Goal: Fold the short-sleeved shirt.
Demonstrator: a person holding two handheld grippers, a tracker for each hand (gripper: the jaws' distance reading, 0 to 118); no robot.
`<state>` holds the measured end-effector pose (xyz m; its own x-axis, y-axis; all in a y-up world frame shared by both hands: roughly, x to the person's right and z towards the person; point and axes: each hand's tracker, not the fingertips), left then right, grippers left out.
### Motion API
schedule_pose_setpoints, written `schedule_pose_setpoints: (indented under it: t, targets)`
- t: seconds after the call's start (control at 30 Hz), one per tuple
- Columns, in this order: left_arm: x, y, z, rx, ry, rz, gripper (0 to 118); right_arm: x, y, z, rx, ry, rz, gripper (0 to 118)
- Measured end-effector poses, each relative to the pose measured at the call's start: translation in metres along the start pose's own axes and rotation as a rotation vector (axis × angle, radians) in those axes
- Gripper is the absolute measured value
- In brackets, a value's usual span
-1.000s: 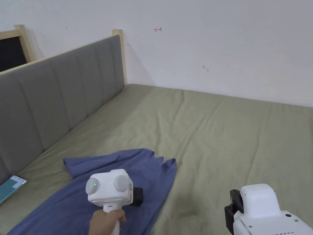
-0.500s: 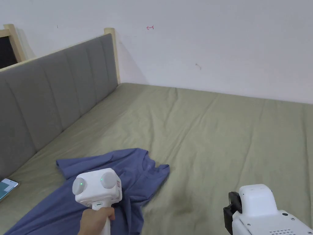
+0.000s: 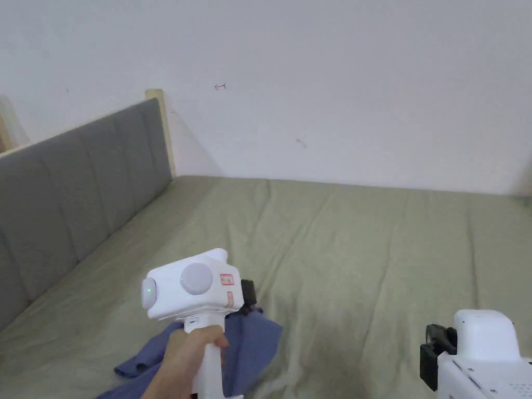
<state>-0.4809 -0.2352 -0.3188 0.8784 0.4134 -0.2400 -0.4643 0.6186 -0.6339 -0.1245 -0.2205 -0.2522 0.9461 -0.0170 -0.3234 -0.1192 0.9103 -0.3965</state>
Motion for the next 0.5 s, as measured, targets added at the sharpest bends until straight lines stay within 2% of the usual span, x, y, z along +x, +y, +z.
schedule_pose_setpoints:
  t: [0.07,0.2,0.33,0.43,0.5]
  targets:
    - [0.050,-0.003,-0.003,-0.008,-0.104,-0.040,8,0.021,0.006,0.010,0.025,-0.053,-0.026,0]
    - [0.148,-0.022,0.001,-0.007,-0.283,-0.216,8,0.064,0.019,0.037,0.085,-0.175,-0.065,0]
    - [0.227,-0.062,0.000,-0.062,-0.500,-0.286,8,0.109,0.024,0.066,0.124,-0.286,-0.133,0]
    - [0.271,-0.102,-0.021,-0.115,-0.492,-0.449,8,0.138,0.018,0.081,0.132,-0.343,-0.189,0]
    - [0.289,-0.131,-0.053,-0.185,-0.425,-0.518,8,0.148,0.010,0.086,0.115,-0.361,-0.217,0]
